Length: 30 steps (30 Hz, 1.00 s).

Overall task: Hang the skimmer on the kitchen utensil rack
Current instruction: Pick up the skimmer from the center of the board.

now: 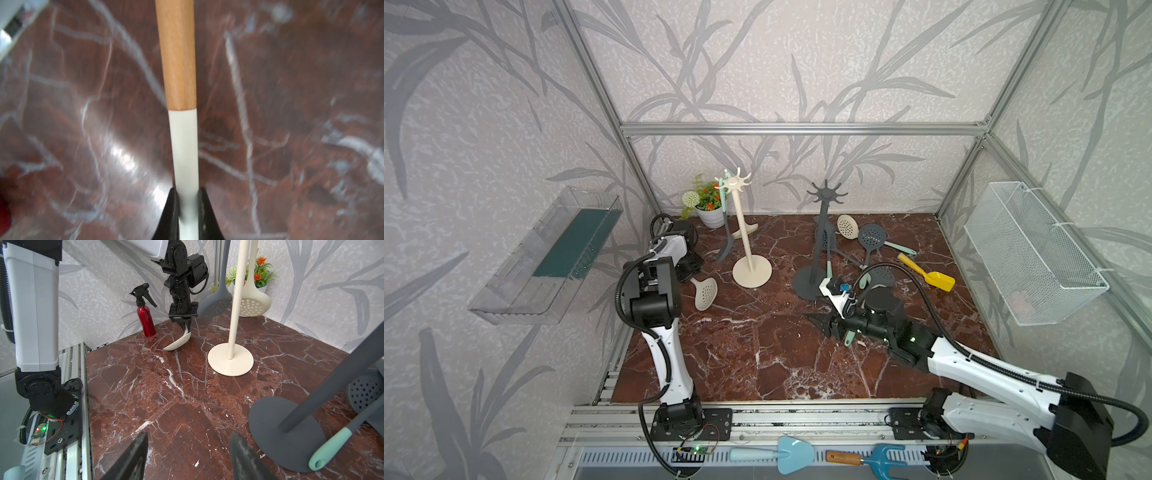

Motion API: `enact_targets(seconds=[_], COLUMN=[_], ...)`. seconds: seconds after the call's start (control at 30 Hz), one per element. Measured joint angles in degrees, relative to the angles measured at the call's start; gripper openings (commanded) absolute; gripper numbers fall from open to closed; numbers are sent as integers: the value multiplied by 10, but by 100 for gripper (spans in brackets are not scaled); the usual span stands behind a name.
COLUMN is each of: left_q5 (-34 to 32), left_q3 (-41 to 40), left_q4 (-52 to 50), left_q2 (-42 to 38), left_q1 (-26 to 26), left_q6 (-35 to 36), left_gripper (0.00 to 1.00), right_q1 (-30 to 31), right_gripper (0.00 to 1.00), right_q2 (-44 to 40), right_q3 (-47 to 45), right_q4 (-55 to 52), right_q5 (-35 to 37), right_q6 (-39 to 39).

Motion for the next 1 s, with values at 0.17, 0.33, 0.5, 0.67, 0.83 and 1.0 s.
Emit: enact_targets(seconds=[0.17,0.33,0.5,0.67,0.83,1.0], left_q5=[8,18,20,24,23,17], left_q3=[-58,-120,-180,-242,-290,-331], left_q4=[8,13,19,28,42,53], left_q2=[-39,-85,-134,-194,-254,-320], left_q1=[-20,-47,-73,-87,-106,-144], left_q6=[3,5,5,2,1,0], left_gripper=[1,0,0,0,0,0], right_q1=[0,0,0,2,4,8], right_gripper=[63,63,63,62,62,62], right_q2=[-19,-49,-71,-85,-93,-93], right_q3=[-3,-17,-31,-33,-38,-44], right_q4=[-6,-11,-19,-28,-32,-36], right_q5=[7,16,20,20,21,23], right_q6=[9,15,25,30,39,52])
